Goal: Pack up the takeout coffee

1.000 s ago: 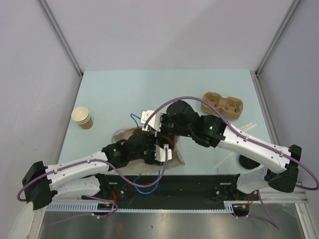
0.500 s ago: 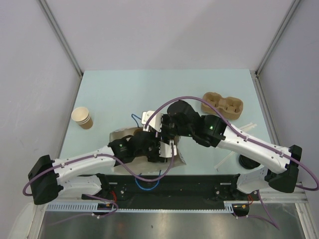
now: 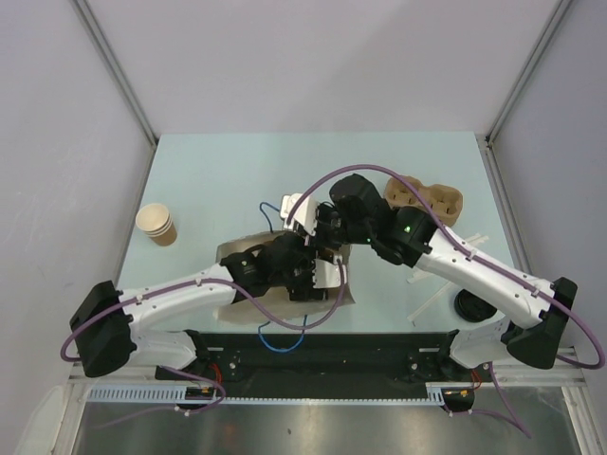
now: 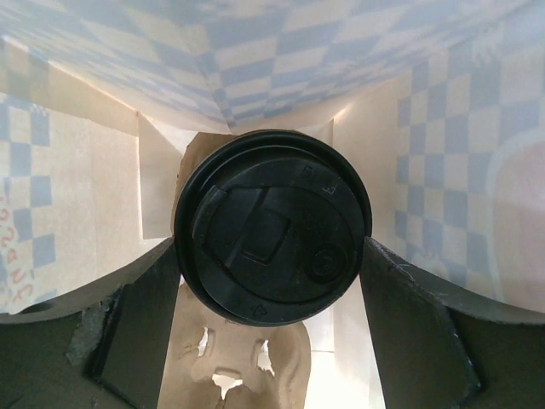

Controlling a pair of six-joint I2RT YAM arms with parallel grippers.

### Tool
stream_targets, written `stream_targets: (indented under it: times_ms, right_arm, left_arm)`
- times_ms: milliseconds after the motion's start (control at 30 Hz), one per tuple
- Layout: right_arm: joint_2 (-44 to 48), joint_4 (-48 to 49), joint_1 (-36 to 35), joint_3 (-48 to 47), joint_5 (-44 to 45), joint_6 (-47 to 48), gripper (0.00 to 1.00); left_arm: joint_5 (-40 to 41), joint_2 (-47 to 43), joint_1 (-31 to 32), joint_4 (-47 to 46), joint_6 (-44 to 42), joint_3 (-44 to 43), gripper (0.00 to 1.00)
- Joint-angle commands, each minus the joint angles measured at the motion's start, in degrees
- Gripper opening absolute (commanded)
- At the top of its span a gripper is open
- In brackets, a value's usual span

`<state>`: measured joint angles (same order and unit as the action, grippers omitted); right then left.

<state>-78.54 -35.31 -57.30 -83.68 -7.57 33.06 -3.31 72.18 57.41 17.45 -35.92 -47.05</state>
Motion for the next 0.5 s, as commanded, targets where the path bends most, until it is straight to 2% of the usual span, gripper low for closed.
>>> stream_targets:
  times_ms: [0, 467]
  right_arm:
    - [-0.1, 2.8, 1.7, -0.7, -4.9, -0.3, 0.0]
    - [-4.1, 1.4, 8.5, -3.2, -12.7, 0.2, 0.0]
  left_arm:
    - [-4.9, 5.6, -3.3, 7.2, 1.4, -1.1, 0.05]
    - [-11.8, 10.7, -10.0, 8.7, -2.0, -1.7, 0.0]
